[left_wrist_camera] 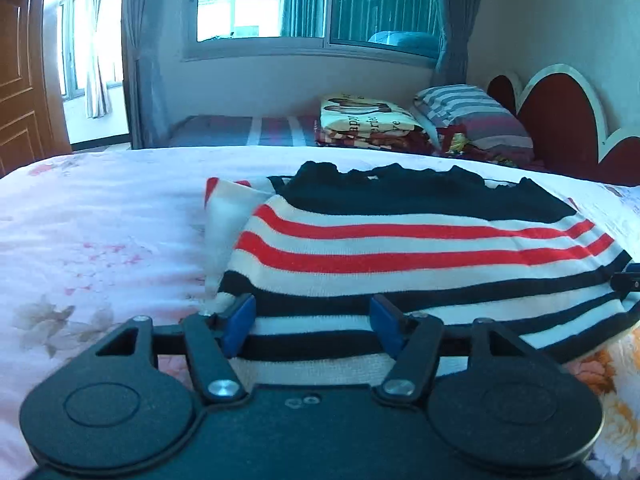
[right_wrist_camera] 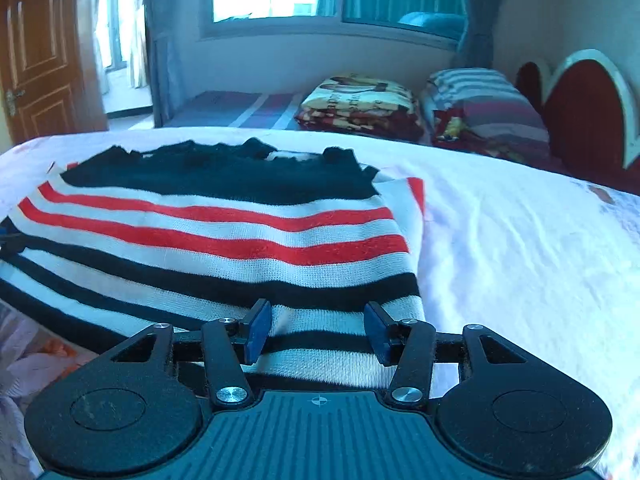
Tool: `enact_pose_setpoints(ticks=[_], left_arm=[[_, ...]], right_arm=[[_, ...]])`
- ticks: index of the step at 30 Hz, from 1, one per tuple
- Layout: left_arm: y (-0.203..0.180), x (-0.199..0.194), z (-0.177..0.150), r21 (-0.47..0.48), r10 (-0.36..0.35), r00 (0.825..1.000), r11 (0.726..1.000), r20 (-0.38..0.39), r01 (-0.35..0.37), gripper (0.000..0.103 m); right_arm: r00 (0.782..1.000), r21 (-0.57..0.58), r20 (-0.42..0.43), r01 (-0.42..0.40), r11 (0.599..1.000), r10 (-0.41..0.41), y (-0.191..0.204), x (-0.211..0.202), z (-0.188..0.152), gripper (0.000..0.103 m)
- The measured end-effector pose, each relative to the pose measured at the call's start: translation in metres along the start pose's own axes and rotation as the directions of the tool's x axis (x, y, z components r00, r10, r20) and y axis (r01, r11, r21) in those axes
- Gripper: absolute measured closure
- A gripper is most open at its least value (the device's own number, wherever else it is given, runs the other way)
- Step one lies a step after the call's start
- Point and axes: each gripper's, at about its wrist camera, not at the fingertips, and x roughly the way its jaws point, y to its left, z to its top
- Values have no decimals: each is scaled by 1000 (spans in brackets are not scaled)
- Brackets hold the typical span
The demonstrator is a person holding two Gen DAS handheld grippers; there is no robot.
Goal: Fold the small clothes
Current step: 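Release the hem with both grippers and pull back from the folded sweater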
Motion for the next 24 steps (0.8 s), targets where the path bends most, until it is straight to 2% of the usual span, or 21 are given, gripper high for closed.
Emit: enact_pose_setpoints(ticks=[1,2,4,6,9,10,12,15,18,20,21,24], left_arm=[[-7,-4,3,2,16,1000,1000,2,-16,37],[-17,-8,4,10,11,1000,1000,14,-11,32],[-41,-14,1,28,-40,999,999,33,39,30],[-65,-16,-8,80,-75,997,994,21,73,30],[-90,-11,-21,126,-66,998,990,-16,67,31],[-90,-8,-25,123,-58,998,990,-36,62,30],[-81,-11,-29,112,-66,997,991,-30,69,29],[-62,-22,-31,115,-18,1000,993,-24,21,29],[-35,-30,-29,79,37,999,996,-6,-36,31],[-17,-32,-30,54,72,997,996,-5,-71,33],[-9,-29,-28,38,61,998,997,-13,-60,35],[-3,-29,-29,21,30,999,999,-22,-30,35]], right_arm=[[1000,-1,22,5,1000,-5,5,-6,2,53],[998,1,51,-25,1000,25,13,-13,3,53],[995,9,63,-83,997,82,31,-23,3,53],[994,-33,40,-99,995,100,55,-20,-1,53],[998,-65,-32,-55,996,53,72,-4,-13,53],[998,-59,-44,-53,997,50,69,1,-16,53],[998,-69,-39,-52,996,50,61,-10,-24,53],[997,-80,-42,-66,995,63,45,-23,-32,53],[995,-4,95,-8,1000,8,10,-49,-24,53],[996,75,81,21,997,-27,-16,-44,-18,53],[998,103,56,32,994,-38,-27,-37,-18,53],[1000,206,3,-21,978,20,-49,-22,-20,57]])
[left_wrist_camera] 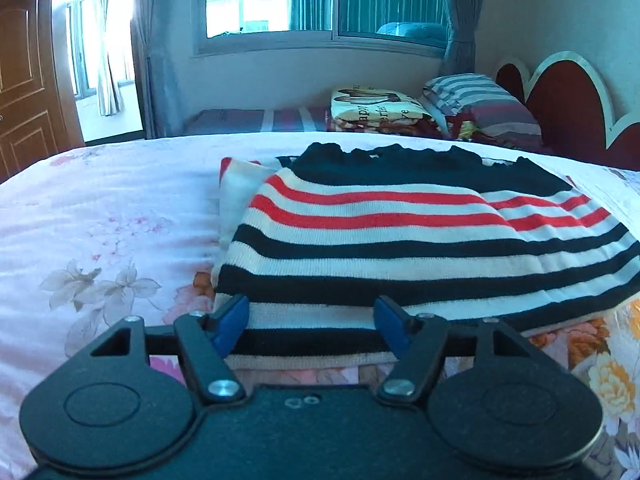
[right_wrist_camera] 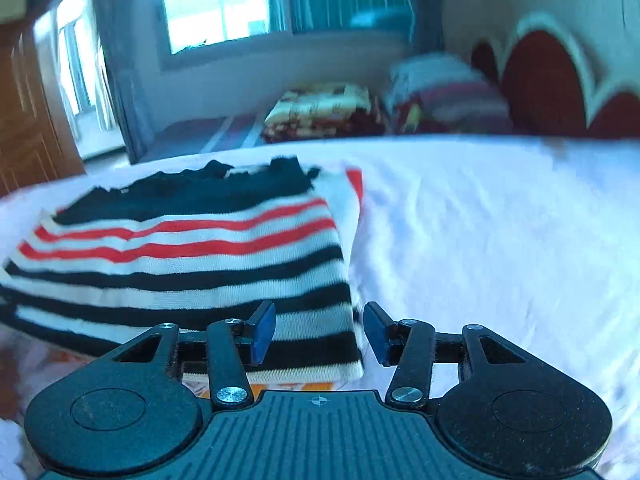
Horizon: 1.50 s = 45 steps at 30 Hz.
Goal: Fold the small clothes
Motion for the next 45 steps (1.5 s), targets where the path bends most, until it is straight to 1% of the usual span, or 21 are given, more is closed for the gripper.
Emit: enact_pose_setpoints(ticks=[1,2,4,12,13,16,18,19,21,22,24,26,27,29,31,33,34,36,39,43,45], left_arm=[[-1,1,-1,1,2,1000,1000,-3,-2,35],[-1,2,-1,-9,1,1000,1000,-4,-1,35],[2,3,-1,-43,-5,1000,999,-8,5,35],[6,8,-2,-42,-9,1000,999,-13,8,35],[6,5,1,-34,-2,1000,999,-15,2,38],[1,-11,5,15,21,999,1000,30,-21,33],[4,-7,1,9,5,1000,1000,2,-5,32],[5,-1,-3,5,9,1000,1000,-23,-9,32],[6,3,-8,0,21,1000,1000,-14,-21,28],[7,3,-7,-5,23,1000,1000,-19,-23,28],[8,3,-3,-13,23,999,1000,-35,-24,28],[12,1,-1,-32,23,999,999,-42,-24,28],[15,0,-2,-49,23,999,998,-44,-26,28],[20,3,-6,-74,25,999,997,-48,-29,25],[25,7,-8,-119,12,998,993,-65,-20,23],[27,8,-10,-130,6,998,991,-56,-13,23],[26,8,-10,-123,10,998,992,-57,-17,23],[26,8,-9,-123,9,998,992,-60,-16,23],[27,7,-6,-129,8,997,991,-75,-17,22],[27,0,-6,-145,17,996,989,-90,-30,23],[30,-10,-6,-184,14,996,983,-86,-29,31]], right_arm=[[1000,17,-18,-4,1000,5,-4,3,-1,71],[999,34,-35,-25,999,26,-7,5,-3,74],[998,53,-40,-47,998,49,-11,6,-5,99],[999,0,-48,8,1000,-8,-16,-7,-14,98],[999,10,-41,17,1000,-17,-13,-7,-11,98],[998,-42,53,25,999,-23,2,-28,-6,98],[997,-106,81,28,994,-20,16,-30,-6,98],[997,-129,73,29,991,-20,20,-26,-7,98],[997,-159,-22,76,984,-81,22,-2,-12,98],[988,-184,-55,131,974,-143,21,8,-15,88],[985,-130,-7,170,977,-172,13,-4,-11,78],[973,-74,82,223,972,-216,9,-24,-7,77],[971,-70,120,218,973,-209,11,-33,-5,77],[983,-101,145,128,987,-113,19,-40,-2,77],[994,-167,98,64,984,-48,32,-30,-4,77],[992,-196,-23,116,974,-123,35,-1,-10,77],[989,-176,-76,109,978,-124,30,9,-14,77],[990,-142,-73,113,983,-124,31,4,-8,77],[997,-115,-7,81,990,-83,34,-13,-5,77],[997,-86,1,72,994,-72,37,-20,0,77],[998,-69,14,64,996,-63,37,-26,3,77]])
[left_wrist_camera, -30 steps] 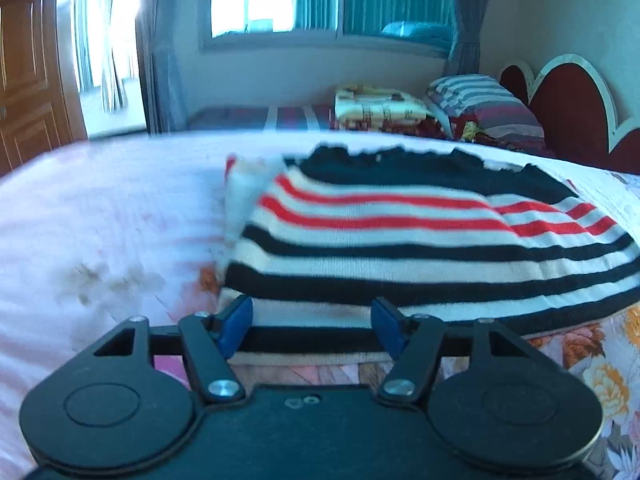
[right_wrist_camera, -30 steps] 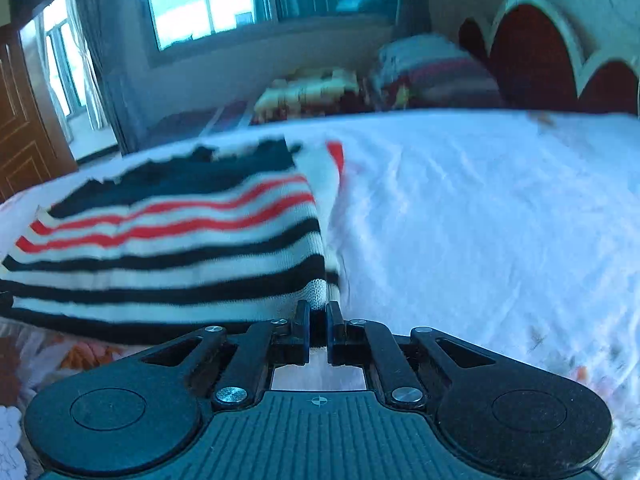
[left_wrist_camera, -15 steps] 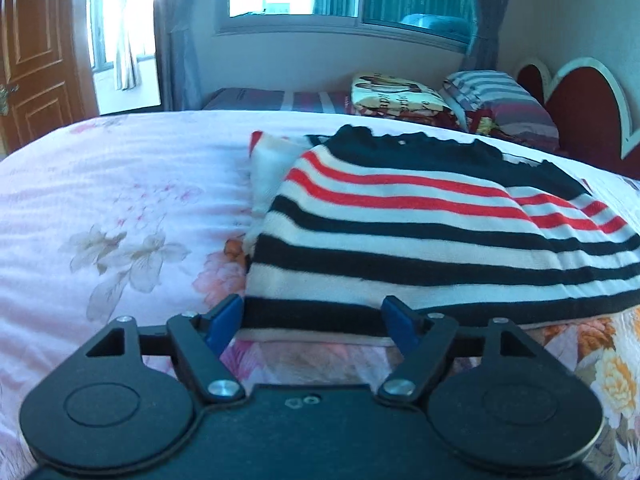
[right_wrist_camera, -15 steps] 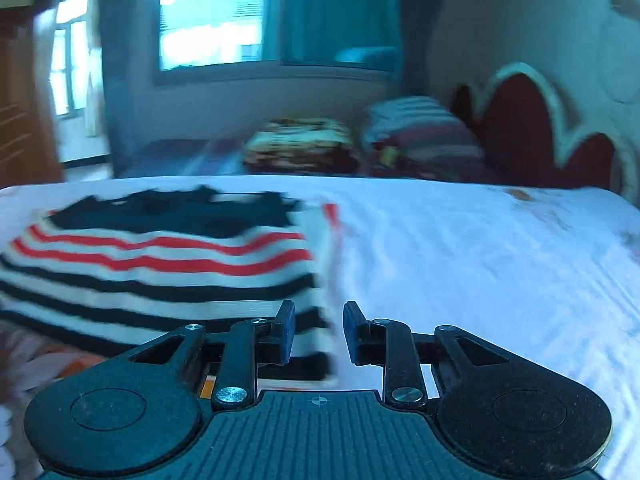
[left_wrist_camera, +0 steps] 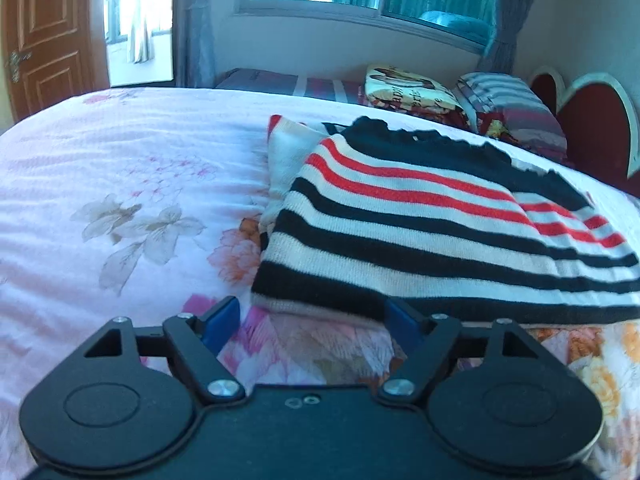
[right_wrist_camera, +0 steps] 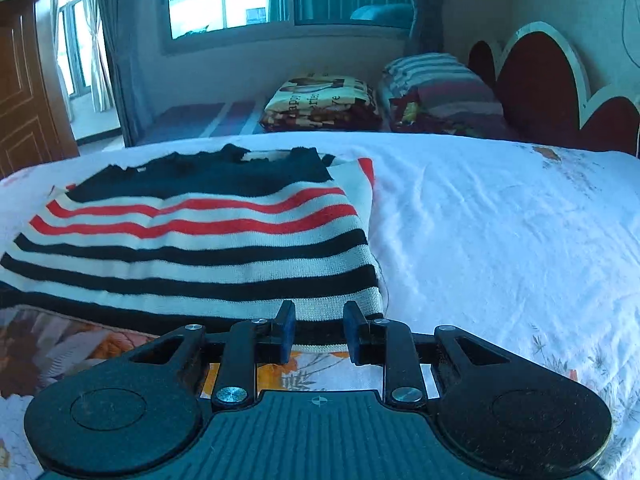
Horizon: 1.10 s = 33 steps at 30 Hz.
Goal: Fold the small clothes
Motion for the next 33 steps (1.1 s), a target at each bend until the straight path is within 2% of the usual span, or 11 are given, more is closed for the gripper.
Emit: enact_pose_setpoints(ticks=[3,5,7,8,10,14,20,27,30,31,33], left_arm=[[3,-18,1,-75,-60,996,995,66,65,31],[3,-17,-1,-146,-98,994,984,45,104,36],[9,-9,-8,-277,-205,979,940,15,201,39],[12,-4,-13,-326,-229,973,920,9,219,40],[17,0,-19,-374,-239,970,896,48,239,40],[33,16,-15,-494,-280,955,819,98,291,40],[39,46,-2,-573,-277,949,758,151,312,42],[38,60,6,-604,-257,948,731,188,318,42],[38,65,10,-629,-232,955,719,185,297,48],[38,67,12,-637,-221,959,718,176,282,54],[39,70,15,-646,-197,970,725,140,240,78]], right_arm=[[999,7,42,-20,1000,20,3,-14,3,77],[997,33,67,-50,998,48,2,-21,6,77],[993,68,87,-87,994,81,0,-22,12,78],[992,77,92,-90,993,83,1,-23,15,78],[992,76,94,-90,993,83,2,-20,20,78],[994,66,72,-89,994,84,2,-10,21,78],[994,107,38,-110,988,107,0,12,16,78],[991,116,25,-131,985,129,3,33,24,77],[986,106,36,-167,980,164,15,43,36,78],[984,100,39,-177,979,174,20,47,39,78],[981,87,33,-193,977,190,29,56,43,77]])
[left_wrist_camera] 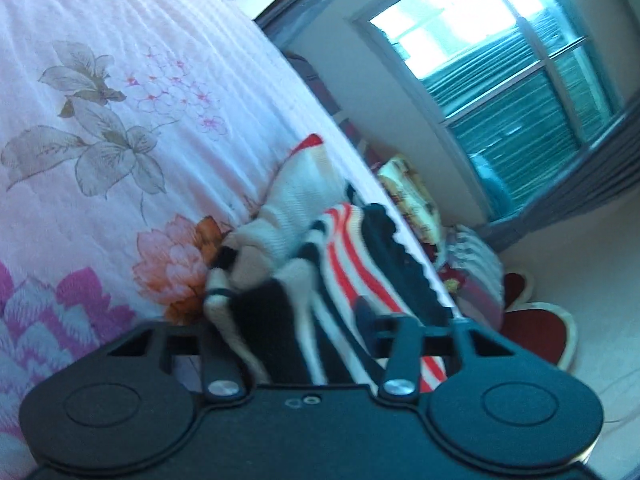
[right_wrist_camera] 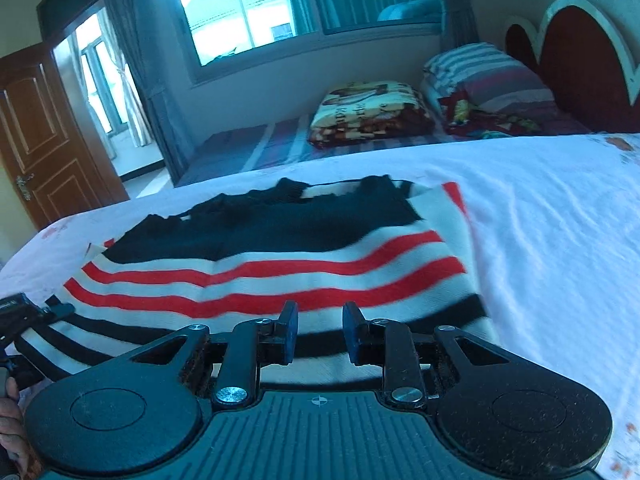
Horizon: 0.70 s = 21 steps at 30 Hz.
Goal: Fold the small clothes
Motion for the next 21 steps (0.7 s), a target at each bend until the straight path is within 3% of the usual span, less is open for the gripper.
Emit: enact_pose_setpoints(ticks=[1,3,5,7,12,13,15,21], left_arm=[[5,2,1,-34,-10,1000,999,-6,10,86],[18,-6,0,-111,-93,995,989,36,96,88],[24,-15,-4,-92,-153,986,983,72,159,88],[35,-12,-9,-94,-141,989,985,52,145,88],[38,-6,-6,-116,-185,982,975,47,189,83],[36,-5,-5,-114,-186,982,975,39,190,83],[36,-3,-3,-104,-183,983,977,24,185,87],[37,-2,-2,-81,-189,982,979,20,190,89]], right_arm=[[1000,-6,-8,4,1000,-4,2,5,0,77],[999,-10,-25,34,999,-35,1,13,0,77],[999,-11,-16,35,999,-35,-1,12,2,77],[1000,-30,3,-13,999,13,5,10,6,77],[990,-81,-13,-139,987,138,30,27,15,78],[989,-98,-23,-147,984,145,36,32,15,82],[987,-120,-46,-157,980,153,44,44,13,103],[988,-157,-30,-155,975,152,56,54,5,103]])
